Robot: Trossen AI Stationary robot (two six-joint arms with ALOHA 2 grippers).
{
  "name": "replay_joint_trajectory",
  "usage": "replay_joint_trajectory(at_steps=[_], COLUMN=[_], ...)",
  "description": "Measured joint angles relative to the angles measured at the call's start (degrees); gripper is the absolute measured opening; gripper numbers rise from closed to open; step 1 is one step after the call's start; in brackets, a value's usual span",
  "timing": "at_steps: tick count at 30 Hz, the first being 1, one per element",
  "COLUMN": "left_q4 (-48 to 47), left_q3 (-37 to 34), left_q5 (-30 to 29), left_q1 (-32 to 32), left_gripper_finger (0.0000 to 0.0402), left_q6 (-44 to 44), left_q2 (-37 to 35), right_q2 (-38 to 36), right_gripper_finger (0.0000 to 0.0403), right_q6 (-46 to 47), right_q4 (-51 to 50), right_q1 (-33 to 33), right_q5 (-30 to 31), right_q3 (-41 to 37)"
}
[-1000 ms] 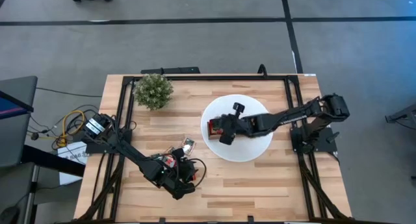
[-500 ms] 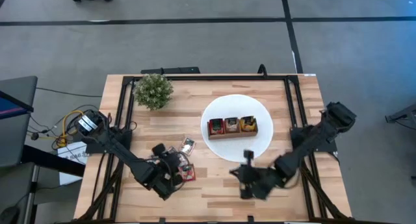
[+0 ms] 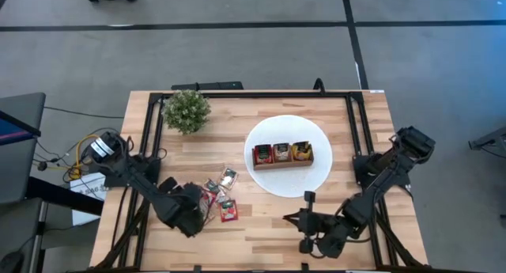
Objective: Pick & Place Tea
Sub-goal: Adjust the brown tea bags
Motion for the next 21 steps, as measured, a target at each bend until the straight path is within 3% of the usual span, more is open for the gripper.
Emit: replay_joint_trajectory(at_steps=[7,13,17,21], left_q4=[12.48,17.35,30.72,48.1], left_q3=[-0.01,-1.71,-4.91,-5.51], left_q5=[-1.17,-13.19,-15.92,-18.83], left_q1=[-7.92,-8.51,-5.17,-1.79], left_gripper_finger=[0.0147,0.0147,0.0144,0.0134], left_q6=[12.23,10.67,16.47,30.47], left_q2=[0.0,1.33,2.58,3.63], right_q2=[0.0,0.0,0.0,0.0], right_gripper_finger=[0.0,0.0,0.0,0.0], right_q6=[0.02,0.0,0.02,0.01], right_q4=[0.04,0.59,0.7,0.89], right_q1=[-0.12,-0.44,-0.46,-0.51], right_q5=[-0.07,-0.07,-0.07,-0.07], right_q3=[0.0,0.0,0.0,0.0])
